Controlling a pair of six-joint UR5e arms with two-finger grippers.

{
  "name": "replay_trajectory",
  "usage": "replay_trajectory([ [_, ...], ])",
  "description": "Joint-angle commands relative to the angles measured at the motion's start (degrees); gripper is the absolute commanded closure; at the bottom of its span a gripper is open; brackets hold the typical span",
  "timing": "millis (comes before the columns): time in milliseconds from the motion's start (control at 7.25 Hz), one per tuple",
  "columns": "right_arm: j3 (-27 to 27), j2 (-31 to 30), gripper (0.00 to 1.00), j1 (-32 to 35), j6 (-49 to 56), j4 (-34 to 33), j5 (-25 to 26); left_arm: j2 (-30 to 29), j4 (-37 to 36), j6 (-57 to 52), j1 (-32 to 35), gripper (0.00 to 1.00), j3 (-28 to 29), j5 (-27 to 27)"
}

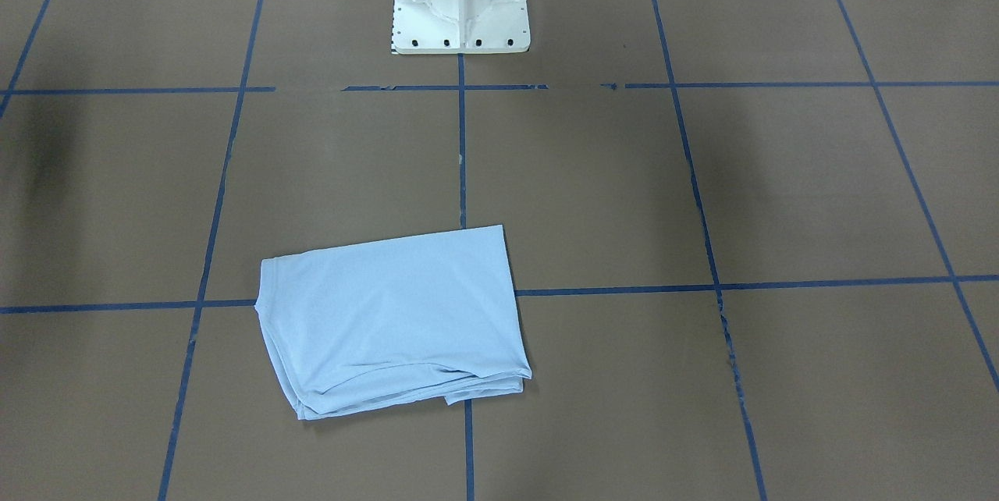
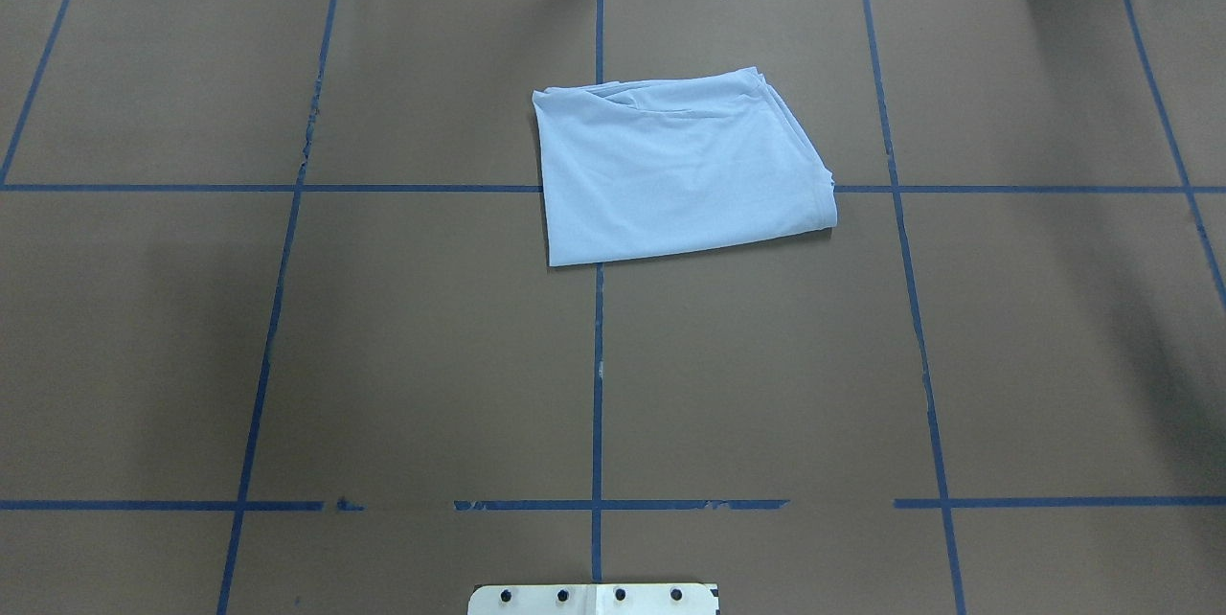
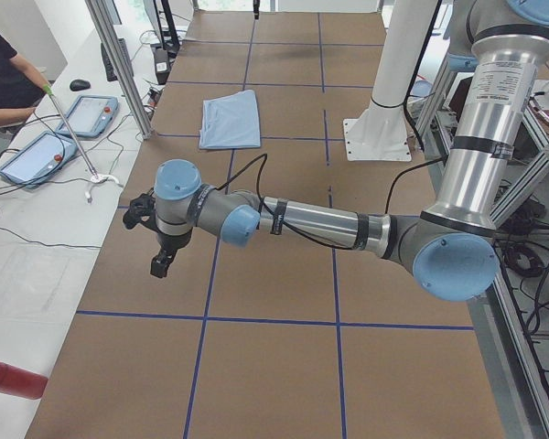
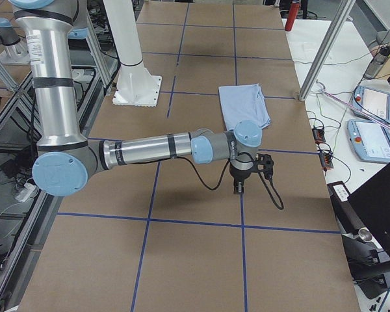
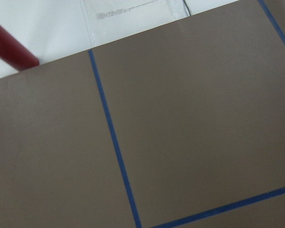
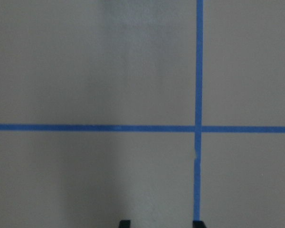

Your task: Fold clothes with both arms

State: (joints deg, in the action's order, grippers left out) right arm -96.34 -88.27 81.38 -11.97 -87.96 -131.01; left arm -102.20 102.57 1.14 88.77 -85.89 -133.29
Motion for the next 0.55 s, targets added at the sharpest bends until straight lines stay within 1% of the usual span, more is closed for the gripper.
replay_trajectory([
  [0,-0.35,-3.31,0.0,0.8,6.51,-0.28,-0.74,-0.36,-5.28,-0.44,0.79,0.0,3.43,-3.29],
  [138,1.67,-1.48,0.0,0.88,6.52,-0.28,-0.83,0.59,-5.54,-0.96,0.97,0.0,2.75,-2.59],
  [276,2.64,-0.94,0.0,0.79,6.43,-0.28,-1.52,2.78,-7.2,0.17,1.14,0.0,-0.91,-2.5],
  [414,3.78,-0.33,0.0,0.88,6.52,-0.28,-1.62,5.67,-10.0,2.7,0.88,0.0,-5.82,-2.41],
])
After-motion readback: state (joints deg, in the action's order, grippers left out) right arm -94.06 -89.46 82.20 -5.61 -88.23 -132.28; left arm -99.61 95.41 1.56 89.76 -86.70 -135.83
